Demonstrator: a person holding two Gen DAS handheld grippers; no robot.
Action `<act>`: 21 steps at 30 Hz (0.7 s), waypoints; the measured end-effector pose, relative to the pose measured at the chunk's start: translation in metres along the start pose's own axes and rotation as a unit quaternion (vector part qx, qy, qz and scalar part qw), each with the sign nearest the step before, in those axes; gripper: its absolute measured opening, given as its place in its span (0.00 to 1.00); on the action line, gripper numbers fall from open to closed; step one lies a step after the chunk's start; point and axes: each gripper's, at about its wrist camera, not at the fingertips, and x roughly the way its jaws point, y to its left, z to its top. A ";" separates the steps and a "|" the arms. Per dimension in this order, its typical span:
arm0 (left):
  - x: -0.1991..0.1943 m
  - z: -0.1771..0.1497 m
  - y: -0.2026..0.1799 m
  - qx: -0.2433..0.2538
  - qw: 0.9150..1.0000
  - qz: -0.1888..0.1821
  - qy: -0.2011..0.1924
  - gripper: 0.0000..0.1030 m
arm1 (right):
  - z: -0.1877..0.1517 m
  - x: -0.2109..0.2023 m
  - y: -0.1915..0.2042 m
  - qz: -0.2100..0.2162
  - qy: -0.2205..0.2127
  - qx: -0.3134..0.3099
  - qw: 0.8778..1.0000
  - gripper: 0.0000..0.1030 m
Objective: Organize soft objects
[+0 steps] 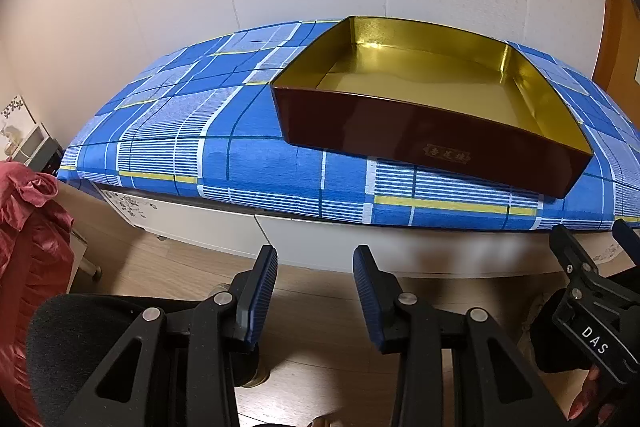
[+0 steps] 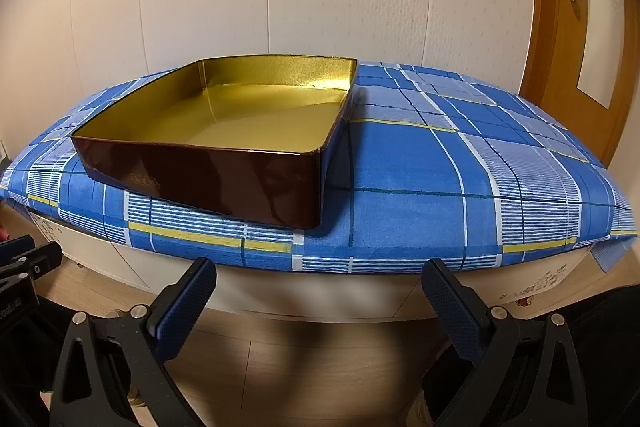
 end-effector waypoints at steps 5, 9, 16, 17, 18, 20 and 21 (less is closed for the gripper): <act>0.002 -0.001 -0.001 0.003 1.000 0.000 0.004 0.38 | 0.000 0.000 0.000 0.002 0.001 0.001 1.000 1.00; 0.003 -0.001 -0.002 0.003 1.000 -0.001 0.006 0.38 | 0.000 0.001 0.000 0.004 0.003 0.003 1.000 1.00; 0.007 -0.001 -0.002 0.002 1.000 -0.007 0.015 0.38 | 0.001 0.004 -0.001 0.007 0.009 0.008 1.000 1.00; 0.007 -0.001 -0.002 0.002 1.000 -0.009 0.016 0.38 | 0.001 0.004 0.000 0.007 0.010 0.007 1.000 1.00; 0.008 -0.002 -0.002 0.002 1.000 -0.012 0.018 0.38 | 0.000 0.005 0.000 0.007 0.011 0.007 1.000 1.00; 0.009 -0.002 -0.002 0.003 1.000 -0.013 0.021 0.38 | -0.001 0.006 0.000 0.009 0.013 0.005 1.000 1.00; 0.010 -0.002 -0.002 0.003 1.000 -0.017 0.024 0.38 | -0.001 0.007 0.000 0.010 0.015 0.004 1.000 1.00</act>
